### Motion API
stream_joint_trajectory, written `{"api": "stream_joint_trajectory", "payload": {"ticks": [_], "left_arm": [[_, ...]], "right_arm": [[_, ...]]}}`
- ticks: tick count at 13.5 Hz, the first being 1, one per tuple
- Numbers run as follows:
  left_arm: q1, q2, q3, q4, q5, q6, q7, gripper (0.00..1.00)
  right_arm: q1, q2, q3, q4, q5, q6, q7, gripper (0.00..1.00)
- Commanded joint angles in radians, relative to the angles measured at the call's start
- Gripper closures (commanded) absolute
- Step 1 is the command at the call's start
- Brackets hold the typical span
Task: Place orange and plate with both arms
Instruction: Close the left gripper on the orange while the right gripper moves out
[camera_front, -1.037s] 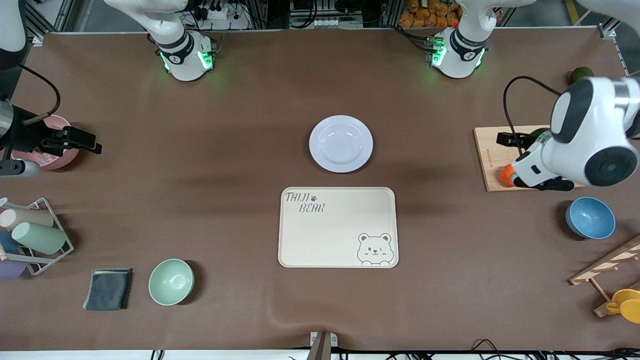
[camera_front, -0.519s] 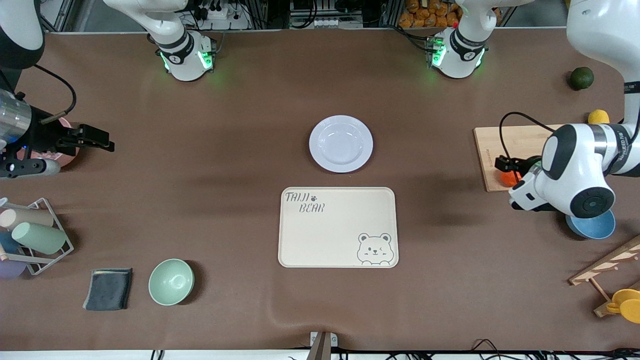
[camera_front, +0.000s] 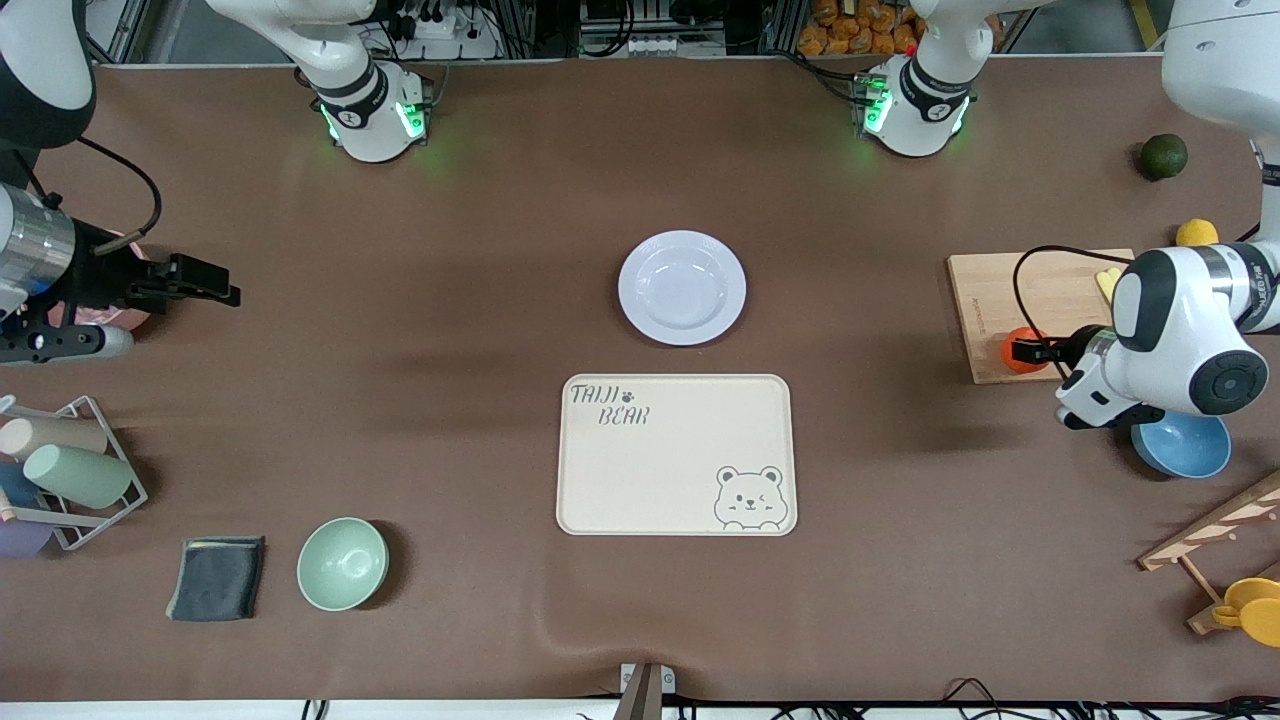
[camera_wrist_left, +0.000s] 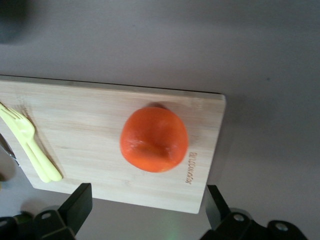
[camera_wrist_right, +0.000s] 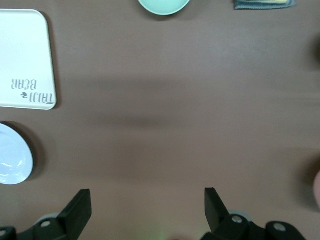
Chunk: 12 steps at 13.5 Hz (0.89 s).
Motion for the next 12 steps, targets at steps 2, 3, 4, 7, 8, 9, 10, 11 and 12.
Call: {"api": "stream_joint_trajectory", "payload": {"ticks": [2,3,4,7,8,9,10,11,12], "left_arm": [[0.041,-0.126,-0.014,-0.166,0.002,0.139,-0.021,0.00],[0.055,-0.143,-0.014,-0.194,0.002,0.174,-0.021,0.00],[0.058,-0.148,-0.014,-0.213,0.002,0.197,-0.021,0.00],[0.063,-0.145,-0.014,-0.239,0.001,0.248,-0.026,0.00],[0.063,-0.134,-0.014,-0.246,0.001,0.276,-0.029,0.00],[0.063,-0.127,-0.014,-0.266,0.001,0.317,-0.038,0.00],[0.063,-0.120,-0.014,-0.292,0.001,0.364,-0.059,0.00],[0.061,-0.116,-0.014,-0.312,0.002,0.404,-0.075,0.00],[0.060,-0.104,-0.014,-0.317,0.001,0.418,-0.082,0.00]], "right_arm": [[0.063,0.020,-0.001,-0.016,0.048,0.023,0.131,0.00],[0.084,0.035,-0.001,-0.016,0.056,0.046,0.168,0.00],[0.098,0.049,-0.001,-0.016,0.057,0.060,0.173,0.00],[0.123,0.090,-0.001,-0.019,0.063,0.098,0.177,0.00],[0.126,0.095,-0.001,-0.027,0.080,0.106,0.177,0.00],[0.126,0.096,-0.001,-0.034,0.092,0.114,0.177,0.00],[0.126,0.100,-0.001,-0.045,0.094,0.127,0.177,0.00],[0.127,0.107,-0.001,-0.054,0.095,0.135,0.177,0.00],[0.132,0.107,-0.001,-0.064,0.097,0.144,0.177,0.00]]}}
